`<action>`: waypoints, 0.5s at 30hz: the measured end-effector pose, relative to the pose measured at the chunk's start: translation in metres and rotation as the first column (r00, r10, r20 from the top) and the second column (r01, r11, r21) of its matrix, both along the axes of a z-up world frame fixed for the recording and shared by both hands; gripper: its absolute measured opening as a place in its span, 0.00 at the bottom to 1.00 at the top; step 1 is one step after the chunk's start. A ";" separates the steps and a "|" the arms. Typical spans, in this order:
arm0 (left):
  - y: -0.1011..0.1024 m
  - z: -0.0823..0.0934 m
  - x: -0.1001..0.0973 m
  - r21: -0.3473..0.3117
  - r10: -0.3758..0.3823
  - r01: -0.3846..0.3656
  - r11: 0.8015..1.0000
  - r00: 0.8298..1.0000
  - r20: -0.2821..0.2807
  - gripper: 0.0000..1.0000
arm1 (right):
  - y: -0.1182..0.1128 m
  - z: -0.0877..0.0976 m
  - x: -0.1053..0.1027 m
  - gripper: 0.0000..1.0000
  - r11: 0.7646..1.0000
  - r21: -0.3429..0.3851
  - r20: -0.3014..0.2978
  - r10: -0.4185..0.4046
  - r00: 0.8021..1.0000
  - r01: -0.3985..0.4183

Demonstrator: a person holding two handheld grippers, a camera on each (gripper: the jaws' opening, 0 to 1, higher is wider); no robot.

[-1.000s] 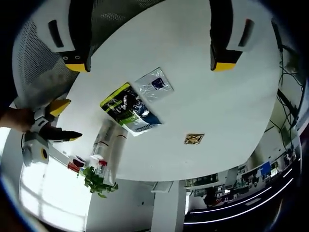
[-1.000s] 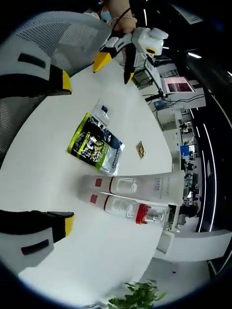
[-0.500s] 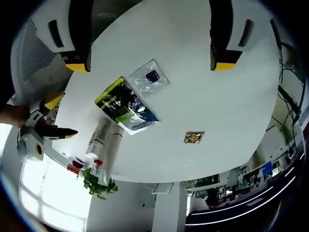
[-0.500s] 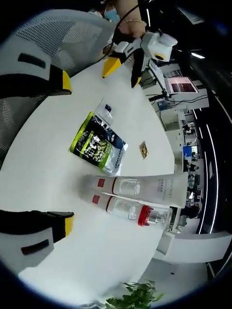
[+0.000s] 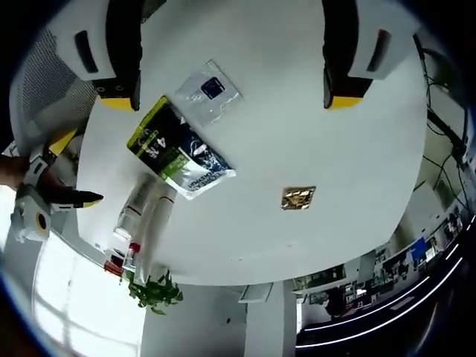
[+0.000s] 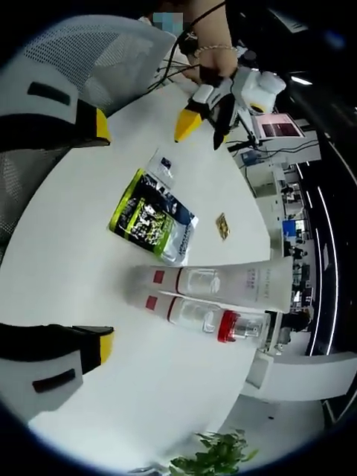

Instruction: Arrange the skincare products in the storage area until every visible bottle or jar stands upright without overlapping.

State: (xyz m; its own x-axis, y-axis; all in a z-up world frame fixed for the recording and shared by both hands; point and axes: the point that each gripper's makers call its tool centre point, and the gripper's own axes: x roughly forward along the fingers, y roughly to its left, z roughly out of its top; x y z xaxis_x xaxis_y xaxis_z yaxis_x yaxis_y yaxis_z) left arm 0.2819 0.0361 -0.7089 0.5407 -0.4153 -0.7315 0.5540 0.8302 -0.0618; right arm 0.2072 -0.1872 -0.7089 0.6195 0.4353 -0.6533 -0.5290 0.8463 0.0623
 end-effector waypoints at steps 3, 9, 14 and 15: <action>0.001 -0.004 0.014 0.008 0.003 -0.003 1.000 1.000 -0.001 0.98 | -0.001 -0.001 -0.001 0.98 1.000 -0.002 -0.008 -0.004 1.000 0.004; 0.003 -0.011 0.041 0.033 -0.010 0.010 0.999 1.000 -0.016 0.98 | -0.001 -0.002 -0.001 0.98 1.000 0.007 -0.014 -0.012 1.000 0.013; 0.004 -0.011 0.067 0.045 -0.014 0.015 0.999 1.000 -0.016 0.97 | 0.000 -0.001 -0.001 0.99 1.000 0.016 -0.018 -0.015 1.000 0.015; 0.004 -0.011 0.071 0.049 -0.013 0.014 0.999 1.000 -0.016 0.96 | 0.000 -0.002 -0.001 0.99 1.000 0.019 -0.022 -0.018 1.000 0.018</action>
